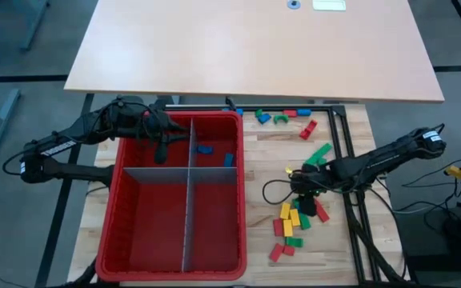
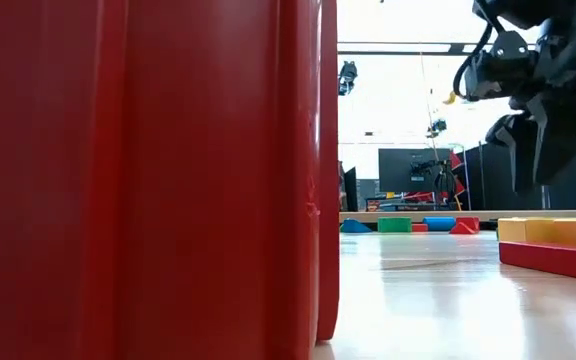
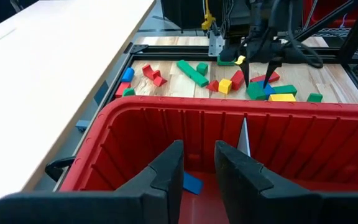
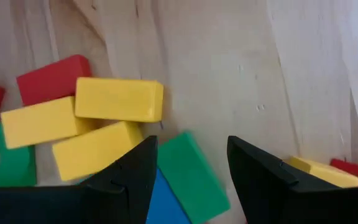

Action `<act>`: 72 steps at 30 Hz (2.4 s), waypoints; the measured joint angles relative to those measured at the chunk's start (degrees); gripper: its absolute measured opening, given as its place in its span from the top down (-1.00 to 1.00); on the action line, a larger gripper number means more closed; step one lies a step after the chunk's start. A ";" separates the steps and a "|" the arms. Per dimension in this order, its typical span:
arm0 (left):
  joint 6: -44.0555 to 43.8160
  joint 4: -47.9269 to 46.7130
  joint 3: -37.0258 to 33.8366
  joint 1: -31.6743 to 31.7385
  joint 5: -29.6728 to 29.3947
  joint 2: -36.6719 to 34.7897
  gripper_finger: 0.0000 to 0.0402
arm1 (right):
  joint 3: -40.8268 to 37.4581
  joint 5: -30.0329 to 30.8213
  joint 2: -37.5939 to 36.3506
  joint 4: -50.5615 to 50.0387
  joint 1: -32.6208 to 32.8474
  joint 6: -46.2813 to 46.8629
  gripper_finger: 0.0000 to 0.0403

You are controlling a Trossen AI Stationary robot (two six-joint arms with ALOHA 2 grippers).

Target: Sort blocks

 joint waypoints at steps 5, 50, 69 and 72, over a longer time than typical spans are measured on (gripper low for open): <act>-0.13 -0.04 0.00 0.01 0.00 0.00 0.61 | 0.59 -0.05 0.00 -3.13 2.22 3.21 0.13; -0.73 0.78 -1.05 0.00 0.02 0.00 0.57 | 0.59 2.54 6.93 -8.52 13.22 6.00 -0.03; -0.74 0.76 -1.07 -0.01 0.02 0.00 0.58 | 3.68 1.73 11.72 -5.95 14.24 4.75 -0.21; -0.76 0.76 -1.07 0.00 0.02 0.00 0.57 | 3.76 1.13 13.14 -5.82 14.78 4.79 -0.19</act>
